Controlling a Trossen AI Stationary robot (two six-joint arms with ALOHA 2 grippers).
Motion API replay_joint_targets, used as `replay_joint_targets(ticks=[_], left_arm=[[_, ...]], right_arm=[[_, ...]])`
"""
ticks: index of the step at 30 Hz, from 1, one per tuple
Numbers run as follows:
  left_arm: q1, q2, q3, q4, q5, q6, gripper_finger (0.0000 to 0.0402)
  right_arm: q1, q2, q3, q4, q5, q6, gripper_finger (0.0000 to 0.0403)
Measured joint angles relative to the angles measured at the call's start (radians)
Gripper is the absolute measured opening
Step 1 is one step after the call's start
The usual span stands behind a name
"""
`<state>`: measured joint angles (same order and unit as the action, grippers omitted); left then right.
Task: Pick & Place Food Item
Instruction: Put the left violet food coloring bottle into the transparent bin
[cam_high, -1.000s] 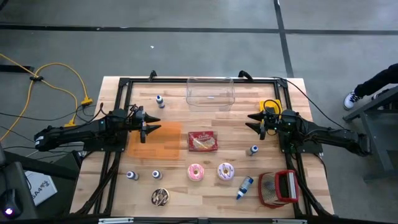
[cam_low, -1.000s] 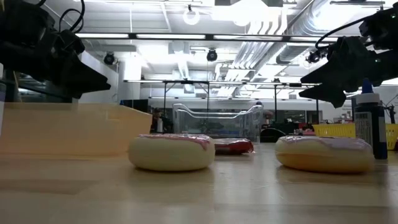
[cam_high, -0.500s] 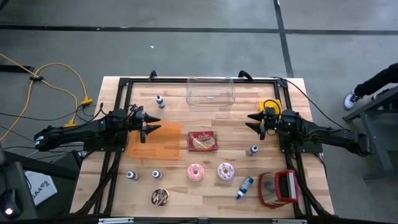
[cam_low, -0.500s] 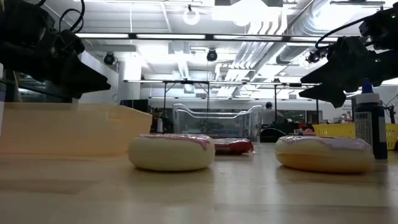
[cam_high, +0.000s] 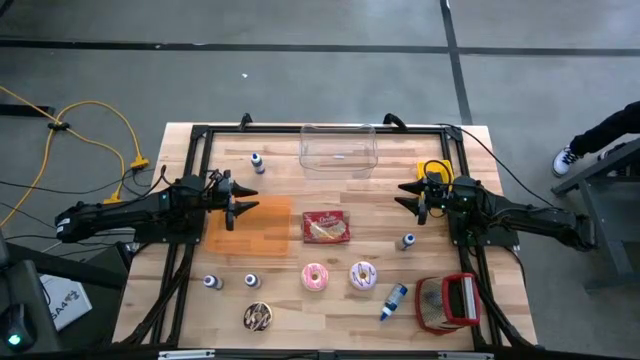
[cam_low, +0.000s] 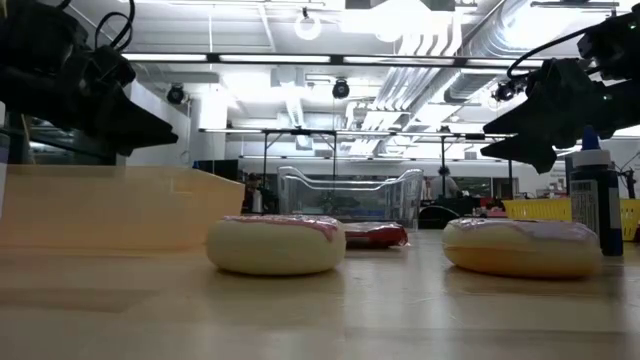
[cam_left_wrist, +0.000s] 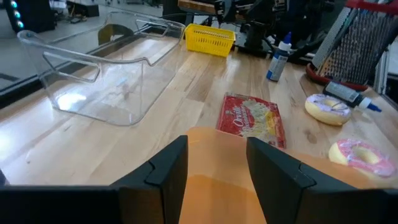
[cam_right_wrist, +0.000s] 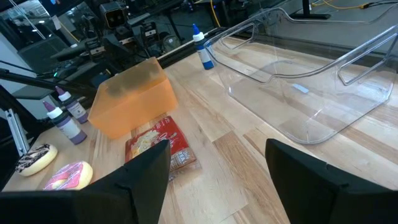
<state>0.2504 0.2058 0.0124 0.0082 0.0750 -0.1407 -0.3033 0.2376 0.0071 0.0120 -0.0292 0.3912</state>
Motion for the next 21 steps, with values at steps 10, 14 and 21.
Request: replay_joint_targets(ticks=[10,14,21], left_arm=[[0.0,0.001,0.075,0.012,0.066,0.016,0.0158],[0.0,0.008,0.131,-0.02,0.085,0.013,0.0158],[-0.039,0.083,0.263,-0.066,0.091,0.032,0.0158]], right_arm=[[0.0,0.0,0.0,0.0,0.0,0.0,0.025],[0.0,0.0,0.0,0.0,0.0,0.0,0.025],[0.0,0.0,0.0,0.0,0.0,0.0,0.025]])
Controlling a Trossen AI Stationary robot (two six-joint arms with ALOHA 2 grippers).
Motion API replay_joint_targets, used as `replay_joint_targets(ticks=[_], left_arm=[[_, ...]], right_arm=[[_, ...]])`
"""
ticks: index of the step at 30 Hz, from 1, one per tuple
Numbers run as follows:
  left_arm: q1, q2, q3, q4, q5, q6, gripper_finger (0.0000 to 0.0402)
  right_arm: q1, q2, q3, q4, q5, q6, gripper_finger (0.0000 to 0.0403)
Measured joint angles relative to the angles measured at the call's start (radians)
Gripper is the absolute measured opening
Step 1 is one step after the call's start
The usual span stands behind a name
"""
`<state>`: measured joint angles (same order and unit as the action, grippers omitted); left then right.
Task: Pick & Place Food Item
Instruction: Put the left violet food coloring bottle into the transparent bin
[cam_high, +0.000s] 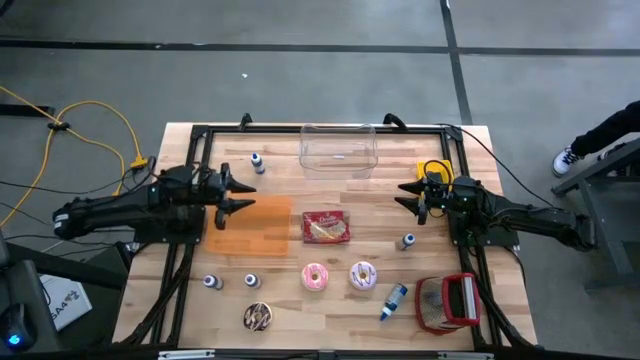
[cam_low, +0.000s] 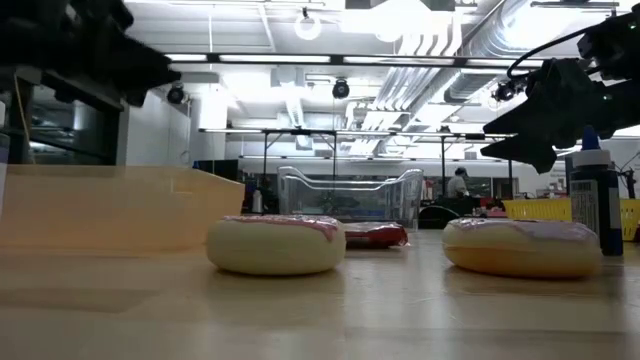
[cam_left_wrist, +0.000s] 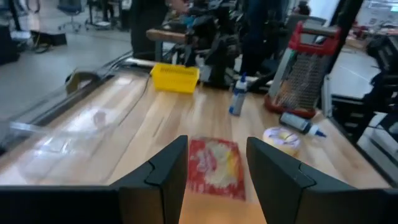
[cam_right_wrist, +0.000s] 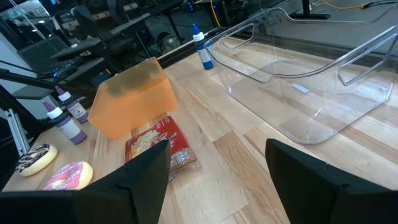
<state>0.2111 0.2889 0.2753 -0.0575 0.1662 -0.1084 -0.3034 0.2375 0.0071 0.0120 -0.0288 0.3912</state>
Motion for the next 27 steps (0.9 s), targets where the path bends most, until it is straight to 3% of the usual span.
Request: replay_joint_targets(ticks=[11,18,27], left_arm=[[-0.157,0.241,0.296,-0.204,-0.025,0.039,0.0158],[-0.342,0.391,0.481,-0.438,-0.173,0.067,0.0158],[-0.593,0.537,0.529,-0.511,-0.282,0.096,0.0158]], right_arm=[[0.0,0.0,0.0,0.0,0.0,0.0,0.025],[0.0,0.0,0.0,0.01,0.0,0.0,0.025],[0.0,0.0,0.0,0.015,-0.003,0.0,0.025]])
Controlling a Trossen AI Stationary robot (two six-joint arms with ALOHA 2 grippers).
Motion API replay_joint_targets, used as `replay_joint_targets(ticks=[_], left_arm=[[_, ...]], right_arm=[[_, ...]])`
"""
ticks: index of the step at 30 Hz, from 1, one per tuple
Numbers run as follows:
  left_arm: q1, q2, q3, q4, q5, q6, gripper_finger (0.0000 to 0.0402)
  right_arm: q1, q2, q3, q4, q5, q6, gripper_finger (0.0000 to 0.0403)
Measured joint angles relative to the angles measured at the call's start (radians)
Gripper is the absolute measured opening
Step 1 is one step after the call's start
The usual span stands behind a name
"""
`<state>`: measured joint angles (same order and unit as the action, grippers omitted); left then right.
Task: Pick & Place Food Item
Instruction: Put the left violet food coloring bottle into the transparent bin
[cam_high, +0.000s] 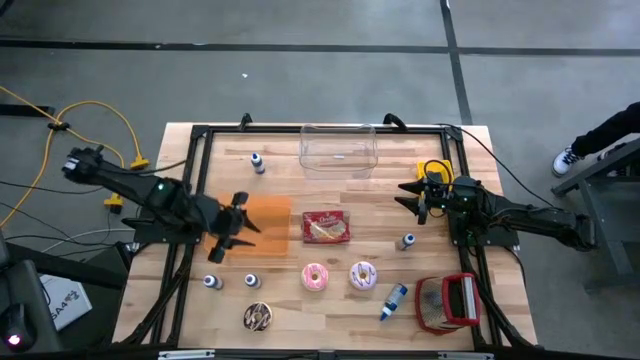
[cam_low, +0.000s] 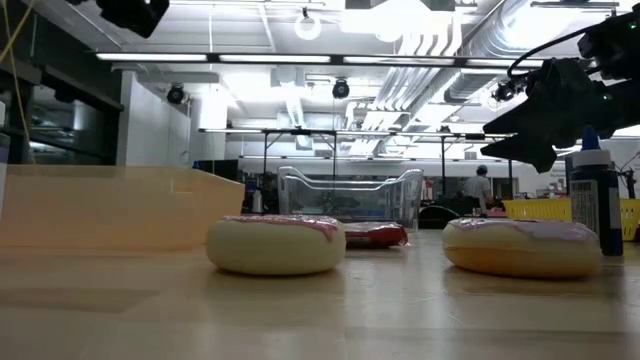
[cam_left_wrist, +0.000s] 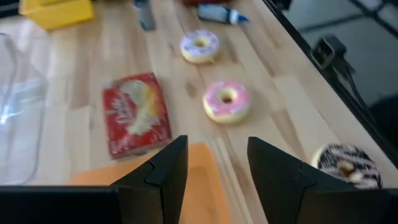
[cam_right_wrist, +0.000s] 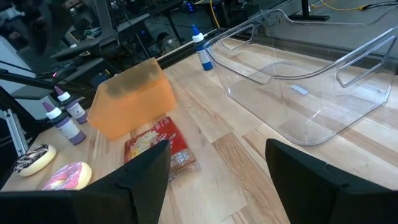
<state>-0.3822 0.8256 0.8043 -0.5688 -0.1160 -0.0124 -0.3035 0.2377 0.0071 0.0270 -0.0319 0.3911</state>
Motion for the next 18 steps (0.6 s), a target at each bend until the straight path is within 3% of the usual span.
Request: replay_joint_targets(ticks=[18], left_arm=[[-0.212,0.029,0.001,-0.116,-0.015,-0.056,0.0158]], right_arm=[[0.0,0.0,0.0,0.004,0.001,0.0,0.025]])
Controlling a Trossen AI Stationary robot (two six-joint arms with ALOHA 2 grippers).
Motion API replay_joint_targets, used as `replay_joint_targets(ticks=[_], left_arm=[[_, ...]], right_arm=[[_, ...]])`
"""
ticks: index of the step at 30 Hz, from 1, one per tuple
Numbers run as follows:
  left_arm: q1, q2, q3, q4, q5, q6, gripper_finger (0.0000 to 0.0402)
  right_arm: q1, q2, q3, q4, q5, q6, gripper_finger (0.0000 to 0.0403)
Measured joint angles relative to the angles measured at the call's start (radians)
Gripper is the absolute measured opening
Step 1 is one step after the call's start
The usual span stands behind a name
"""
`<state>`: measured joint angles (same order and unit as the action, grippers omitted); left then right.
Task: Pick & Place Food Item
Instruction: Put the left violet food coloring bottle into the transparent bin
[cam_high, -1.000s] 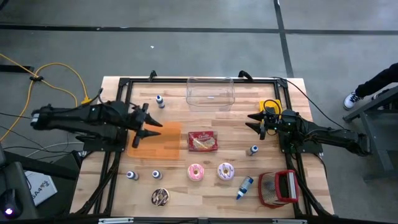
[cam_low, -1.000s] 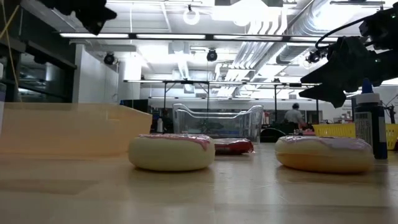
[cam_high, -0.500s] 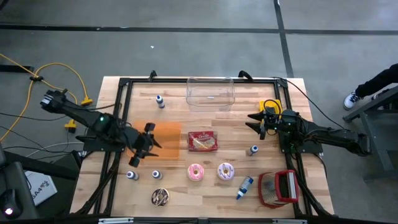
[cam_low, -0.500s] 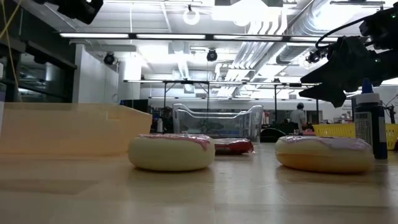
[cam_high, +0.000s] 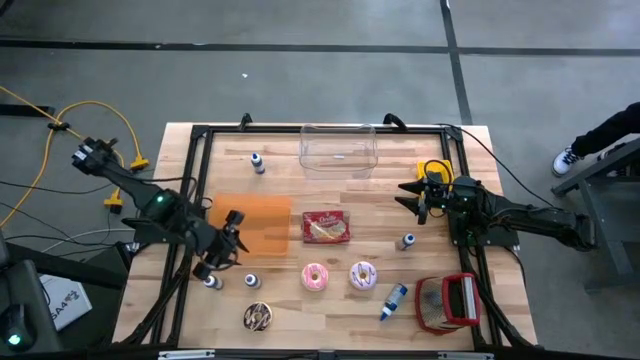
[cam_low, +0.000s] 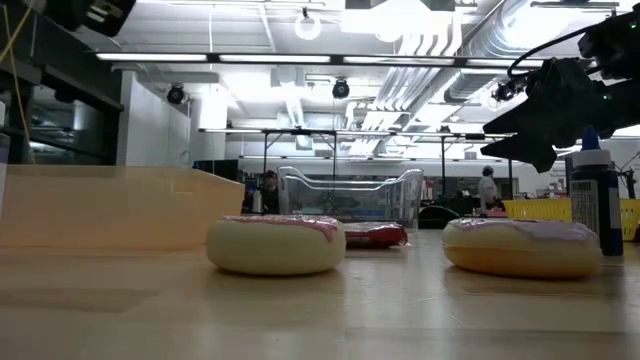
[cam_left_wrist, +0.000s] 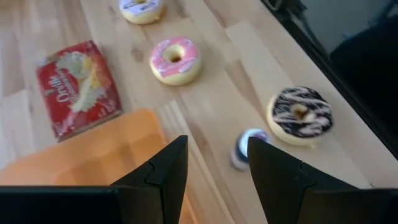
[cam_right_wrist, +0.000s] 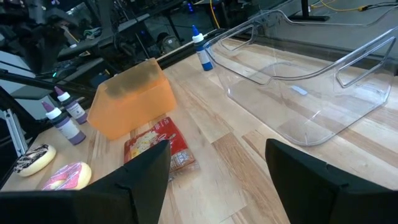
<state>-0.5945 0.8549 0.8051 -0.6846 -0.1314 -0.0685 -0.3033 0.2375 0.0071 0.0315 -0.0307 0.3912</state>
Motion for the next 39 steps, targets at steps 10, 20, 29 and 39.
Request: replay_joint_targets(ticks=[10,20,29,39], left_arm=[[-0.107,-0.022,0.0,-0.064,-0.019,-0.115,0.0158],[-0.126,-0.022,0.001,-0.096,-0.022,-0.184,0.0158],[-0.12,-0.021,0.001,-0.094,-0.025,-0.169,0.0158],[-0.101,0.063,0.005,-0.093,-0.019,-0.168,0.0158]], right_arm=[[0.0,0.0,0.0,0.001,0.002,0.0,0.025],[0.0,0.0,0.0,0.001,0.002,0.0,0.025],[0.0,0.0,0.0,0.001,0.002,0.0,0.025],[0.0,0.0,0.0,0.001,0.002,0.0,0.025]])
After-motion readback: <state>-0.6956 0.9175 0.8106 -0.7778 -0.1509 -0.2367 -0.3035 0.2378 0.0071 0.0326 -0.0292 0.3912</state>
